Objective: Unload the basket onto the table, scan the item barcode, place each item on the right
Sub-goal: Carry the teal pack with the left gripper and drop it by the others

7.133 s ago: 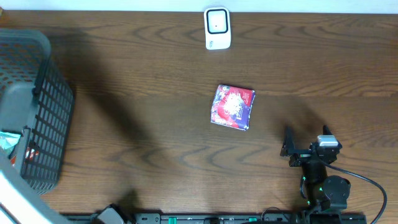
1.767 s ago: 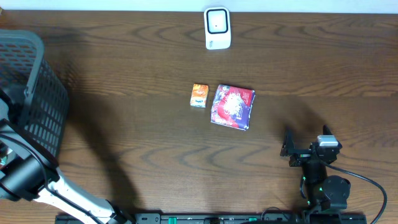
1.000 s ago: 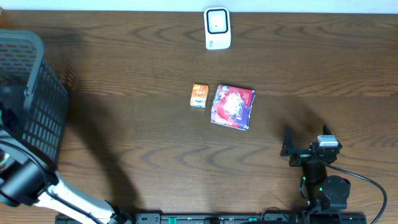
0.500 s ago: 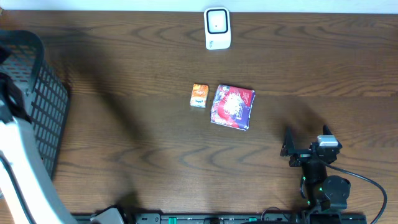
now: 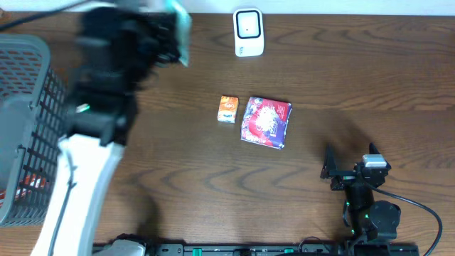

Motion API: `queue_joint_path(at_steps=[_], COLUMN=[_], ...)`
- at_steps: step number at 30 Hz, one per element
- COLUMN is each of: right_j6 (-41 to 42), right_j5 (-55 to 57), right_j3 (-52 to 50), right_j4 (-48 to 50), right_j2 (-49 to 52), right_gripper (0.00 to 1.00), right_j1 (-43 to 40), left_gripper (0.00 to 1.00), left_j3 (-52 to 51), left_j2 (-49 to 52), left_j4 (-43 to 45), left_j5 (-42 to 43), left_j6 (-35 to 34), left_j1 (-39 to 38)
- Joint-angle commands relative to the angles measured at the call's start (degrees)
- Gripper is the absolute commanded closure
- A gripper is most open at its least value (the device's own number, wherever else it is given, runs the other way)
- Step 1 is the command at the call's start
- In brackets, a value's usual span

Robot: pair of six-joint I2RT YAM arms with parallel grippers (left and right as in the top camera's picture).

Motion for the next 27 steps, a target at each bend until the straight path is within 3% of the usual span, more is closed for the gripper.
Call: queue_joint_path(at_steps=[1,6,13,14,15,16,17,27], right_j6=[0.63,0.63,0.66,0.63,0.63,0.63,0.63,0.63], right_j5=[0.24,0.24,0.24,0.24,0.24,0.24,0.24,0.24], right_j3=[-0.13,-0.13,-0.13,-0.13,-0.13,-0.13,-0.13,-0.13], right_j4=[-0.17,-0.17,-0.17,-0.17,-0.17,-0.2,-0.2,-0.17], right_j2=[-0.22,-0.22,-0.22,-0.22,-0.22,-0.22,-0.22,-0.22], right_gripper=[0.01,0.01,0.01,0.01,0.01,0.01,0.01,0.01], right_j1=[-0.39,-0.39,-0.39,-0.39,-0.39,-0.39,-0.39,-0.39], left_gripper=[0.93,0.93,0.9,0.83,0.64,0.34,0.12,0.1], left_j3=[0.04,0.04,0.04,0.02,0.02,0.04,0.04,8.57], left_j2=[6.14,15.91,26.08,26.91,27.39,27.69,27.69,18.32], left_j4=[-7.32,-17.25,-15.93,-15.45,-14.93,-13.97,-13.05,-10.67], left_j5=[-1.66,-1.6,-1.62,-1.62,-1.64,-1.66,-2.05,-3.8], left_j6=[-0.35,-0.42,-4.11,-5.57,-6.45,-6.78,-6.75,-4.15], left_j1=[-4.07,-8.9,-13.97,-14.43,-14.69,-14.91,-14.91,-6.1])
